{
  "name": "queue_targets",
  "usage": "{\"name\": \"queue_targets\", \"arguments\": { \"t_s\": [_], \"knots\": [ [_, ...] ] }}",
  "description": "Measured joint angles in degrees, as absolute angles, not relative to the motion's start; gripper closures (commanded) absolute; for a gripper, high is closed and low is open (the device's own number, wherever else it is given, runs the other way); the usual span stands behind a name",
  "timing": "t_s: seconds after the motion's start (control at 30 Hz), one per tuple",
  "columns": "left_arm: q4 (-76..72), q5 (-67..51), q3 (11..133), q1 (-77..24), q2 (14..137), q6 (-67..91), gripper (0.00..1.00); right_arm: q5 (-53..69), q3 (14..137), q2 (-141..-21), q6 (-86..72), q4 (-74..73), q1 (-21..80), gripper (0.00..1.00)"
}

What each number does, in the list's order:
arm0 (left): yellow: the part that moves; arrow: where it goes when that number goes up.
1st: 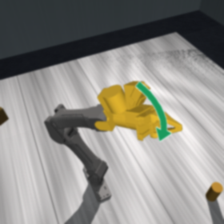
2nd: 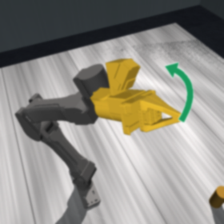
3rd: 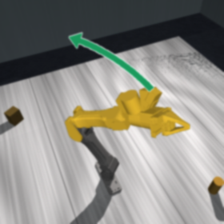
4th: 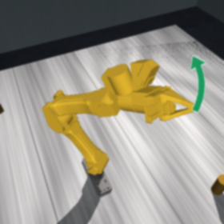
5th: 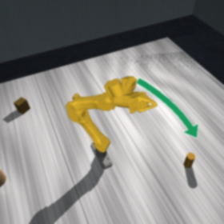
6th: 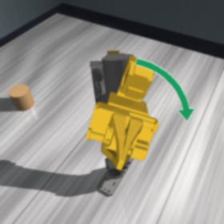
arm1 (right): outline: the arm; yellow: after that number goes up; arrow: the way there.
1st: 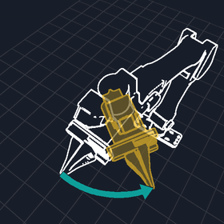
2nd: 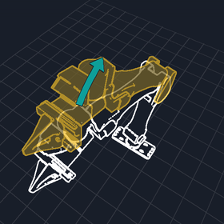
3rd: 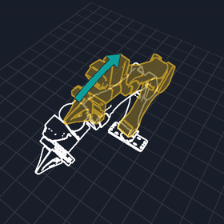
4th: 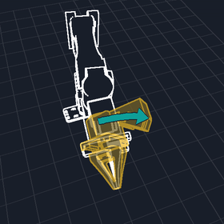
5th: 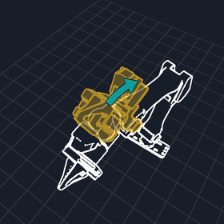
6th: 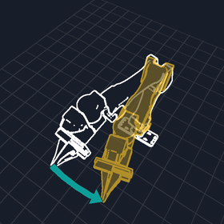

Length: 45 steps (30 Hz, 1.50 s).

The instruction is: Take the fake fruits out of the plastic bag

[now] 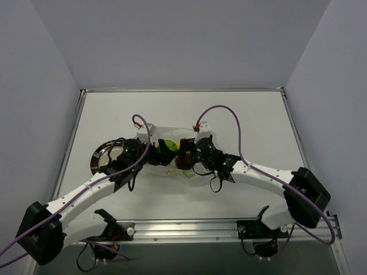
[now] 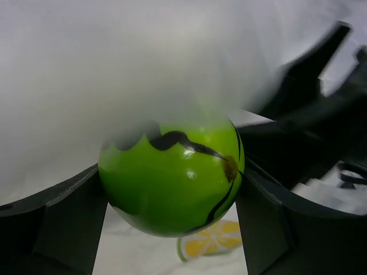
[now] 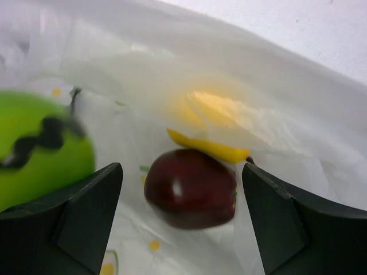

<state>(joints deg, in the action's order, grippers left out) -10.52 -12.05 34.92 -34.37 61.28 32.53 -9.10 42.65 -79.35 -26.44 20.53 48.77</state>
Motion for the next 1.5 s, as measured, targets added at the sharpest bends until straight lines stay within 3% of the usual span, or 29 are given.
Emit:
{"name": "queue_targets", "arguments": {
  "t_s": [0.1, 0.13, 0.23, 0.57, 0.77, 1.03, 1.33, 1.5],
  "knots": [
    [-8.03, -14.83, 35.59, -34.37, 58.43, 33.26, 0.97, -12.14, 45.82, -85.34, -27.22, 22.48, 48.29, 0.46],
    [-7.44, -15.64, 35.81, -34.37, 57.54, 33.67, 0.97, -12.99, 47.11, -87.53, -27.33, 23.03, 48.03, 0.62],
    [-7.38, -18.28, 36.32, -34.33, 55.33, 35.31, 0.97, -14.83, 51.07, -94.06, -27.88, 24.1, 47.18, 0.73],
    [-6.66, -20.05, 38.0, -34.33, 48.58, 40.05, 0.96, -14.96, 52.88, -97.58, -28.36, 26.59, 46.41, 0.74],
    [8.1, 0.49, 45.1, -34.0, 38.63, 39.18, 0.96, -12.29, 50.78, -93.08, -27.16, 25.43, 46.48, 0.72],
    [16.25, 23.4, 44.07, -33.63, 25.74, 40.36, 0.93, -12.05, 51.77, -90.76, -25.02, 21.91, 46.04, 0.71],
    [24.25, 34.76, 37.34, -32.47, 33.87, 43.86, 0.91, -11.99, 52.66, -90.76, -24.27, 21.17, 45.41, 0.7],
    [24.32, 36.25, 37.04, -26.11, 43.09, 44.88, 0.88, -11.55, 52.66, -90.11, -23.99, 20.27, 45.41, 0.68]
  ]
}}
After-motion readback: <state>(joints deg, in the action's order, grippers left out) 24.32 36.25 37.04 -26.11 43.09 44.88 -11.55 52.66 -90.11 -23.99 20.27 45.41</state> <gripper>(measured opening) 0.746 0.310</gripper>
